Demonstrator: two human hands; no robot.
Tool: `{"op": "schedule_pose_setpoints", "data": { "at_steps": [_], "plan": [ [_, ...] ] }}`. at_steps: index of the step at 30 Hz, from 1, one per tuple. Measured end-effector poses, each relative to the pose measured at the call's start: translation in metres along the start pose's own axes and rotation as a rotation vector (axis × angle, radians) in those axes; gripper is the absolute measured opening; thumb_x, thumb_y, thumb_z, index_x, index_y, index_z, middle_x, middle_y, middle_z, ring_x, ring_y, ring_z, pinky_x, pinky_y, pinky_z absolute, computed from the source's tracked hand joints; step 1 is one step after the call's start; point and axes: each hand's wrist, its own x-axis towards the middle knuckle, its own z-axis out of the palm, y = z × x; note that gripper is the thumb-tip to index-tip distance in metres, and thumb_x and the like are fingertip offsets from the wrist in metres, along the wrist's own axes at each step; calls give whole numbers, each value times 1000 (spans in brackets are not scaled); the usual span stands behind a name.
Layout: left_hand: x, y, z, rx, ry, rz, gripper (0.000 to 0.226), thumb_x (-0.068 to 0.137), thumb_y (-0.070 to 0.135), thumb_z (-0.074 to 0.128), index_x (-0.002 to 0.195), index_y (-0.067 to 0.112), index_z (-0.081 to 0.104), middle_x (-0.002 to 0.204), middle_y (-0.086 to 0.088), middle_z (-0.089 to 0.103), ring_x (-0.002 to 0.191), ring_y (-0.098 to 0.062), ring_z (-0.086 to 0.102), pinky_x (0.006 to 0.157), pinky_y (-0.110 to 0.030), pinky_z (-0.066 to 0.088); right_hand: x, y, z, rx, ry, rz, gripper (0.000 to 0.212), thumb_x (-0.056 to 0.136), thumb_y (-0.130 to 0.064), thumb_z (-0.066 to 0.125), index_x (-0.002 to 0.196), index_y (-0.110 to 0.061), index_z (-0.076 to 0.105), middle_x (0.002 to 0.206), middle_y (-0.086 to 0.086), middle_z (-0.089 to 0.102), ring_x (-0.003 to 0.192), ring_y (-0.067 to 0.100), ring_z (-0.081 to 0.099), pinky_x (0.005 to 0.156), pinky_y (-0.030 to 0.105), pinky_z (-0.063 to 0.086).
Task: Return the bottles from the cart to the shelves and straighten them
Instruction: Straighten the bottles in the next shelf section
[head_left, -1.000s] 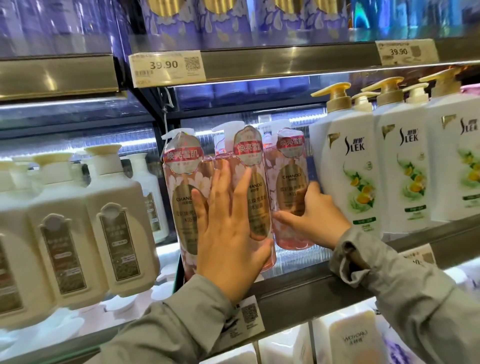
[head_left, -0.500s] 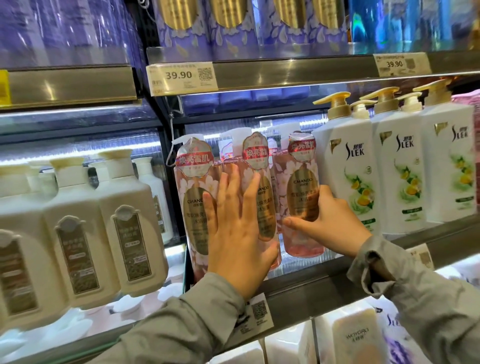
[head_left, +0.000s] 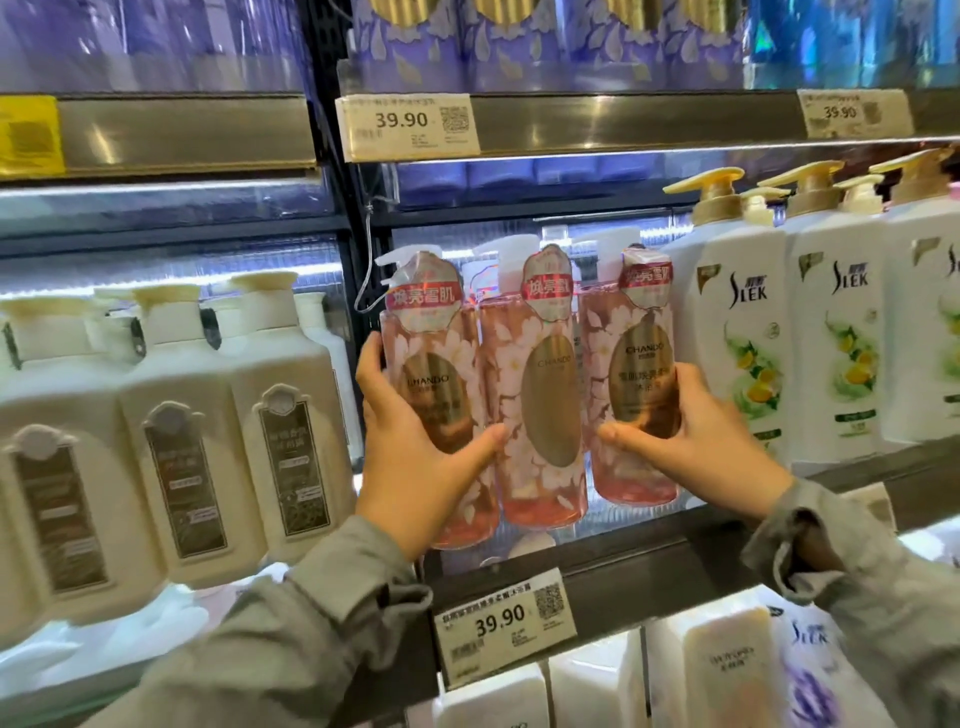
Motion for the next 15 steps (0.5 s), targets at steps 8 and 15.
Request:
{"op": "schedule_pose_setpoints", "data": {
  "at_steps": [8, 15],
  "plan": [
    [12, -10, -5, -64, -87, -220, 75, 64, 21, 87, 119, 16, 37, 91, 2, 65, 79, -5, 66, 87, -38, 54, 0, 2, -1, 4, 0, 9, 56, 74, -41, 75, 109, -15, 42, 96, -1, 58, 88, 13, 58, 75, 26, 49],
    [9, -10, -5, -27, -76, -184, 69, 65, 22, 85, 112, 17, 35, 87, 4, 62, 78, -7, 63, 79, -35, 54, -3, 3, -1, 23, 1, 6, 55, 73, -41, 75, 112, -18, 42, 98, -6, 57, 87, 4, 55, 67, 16, 43]
  ]
}}
